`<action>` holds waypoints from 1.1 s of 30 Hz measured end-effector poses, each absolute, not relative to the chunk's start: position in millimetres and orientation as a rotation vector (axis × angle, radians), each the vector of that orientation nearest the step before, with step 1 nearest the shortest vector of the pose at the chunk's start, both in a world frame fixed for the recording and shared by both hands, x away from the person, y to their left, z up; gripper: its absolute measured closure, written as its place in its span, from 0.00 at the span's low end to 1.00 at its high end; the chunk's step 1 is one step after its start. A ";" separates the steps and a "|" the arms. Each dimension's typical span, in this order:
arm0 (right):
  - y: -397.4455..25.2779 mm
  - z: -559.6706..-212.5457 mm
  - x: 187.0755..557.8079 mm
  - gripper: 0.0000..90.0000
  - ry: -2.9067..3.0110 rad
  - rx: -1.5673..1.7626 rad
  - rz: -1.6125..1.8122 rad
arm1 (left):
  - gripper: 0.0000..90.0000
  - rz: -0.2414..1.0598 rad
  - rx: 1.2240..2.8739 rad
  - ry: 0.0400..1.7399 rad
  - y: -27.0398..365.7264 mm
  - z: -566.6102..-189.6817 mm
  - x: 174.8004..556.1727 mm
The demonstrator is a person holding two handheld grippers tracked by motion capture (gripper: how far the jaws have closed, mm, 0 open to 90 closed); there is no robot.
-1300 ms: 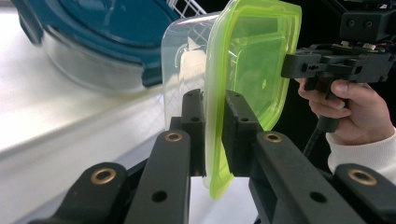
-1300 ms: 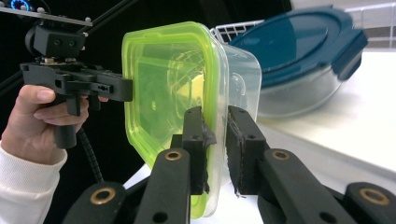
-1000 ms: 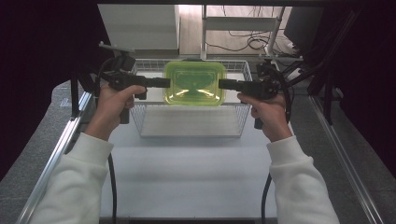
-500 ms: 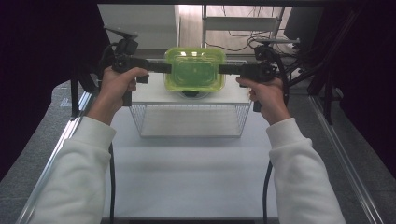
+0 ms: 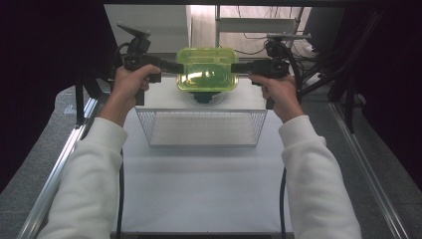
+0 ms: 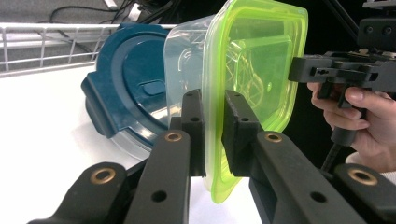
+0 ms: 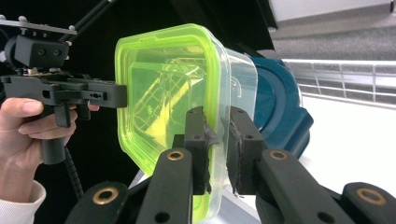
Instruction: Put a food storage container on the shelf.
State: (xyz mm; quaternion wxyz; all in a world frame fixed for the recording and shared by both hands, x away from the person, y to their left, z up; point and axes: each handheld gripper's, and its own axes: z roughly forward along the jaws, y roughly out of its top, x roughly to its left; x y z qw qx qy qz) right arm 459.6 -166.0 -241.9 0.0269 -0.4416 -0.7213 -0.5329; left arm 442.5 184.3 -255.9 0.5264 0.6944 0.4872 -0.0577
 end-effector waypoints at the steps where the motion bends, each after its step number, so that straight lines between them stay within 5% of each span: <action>1: -165.8 -243.5 461.6 0.88 -2.229 -1.374 -1.638 | 0.89 -0.138 1.660 1.165 184.3 -255.9 442.5; 17: -162.9 -261.8 493.8 0.80 -2.027 -1.535 -1.583 | 0.81 -0.261 1.474 1.224 190.2 -281.2 472.0; 28: -162.9 -267.7 498.2 0.76 -1.967 -1.548 -1.606 | 0.72 -0.225 1.429 1.248 187.7 -287.5 473.3; 33: -164.1 -270.7 500.7 0.45 -1.985 -1.561 -1.650 | 0.48 -0.166 1.420 1.285 187.7 -287.4 473.3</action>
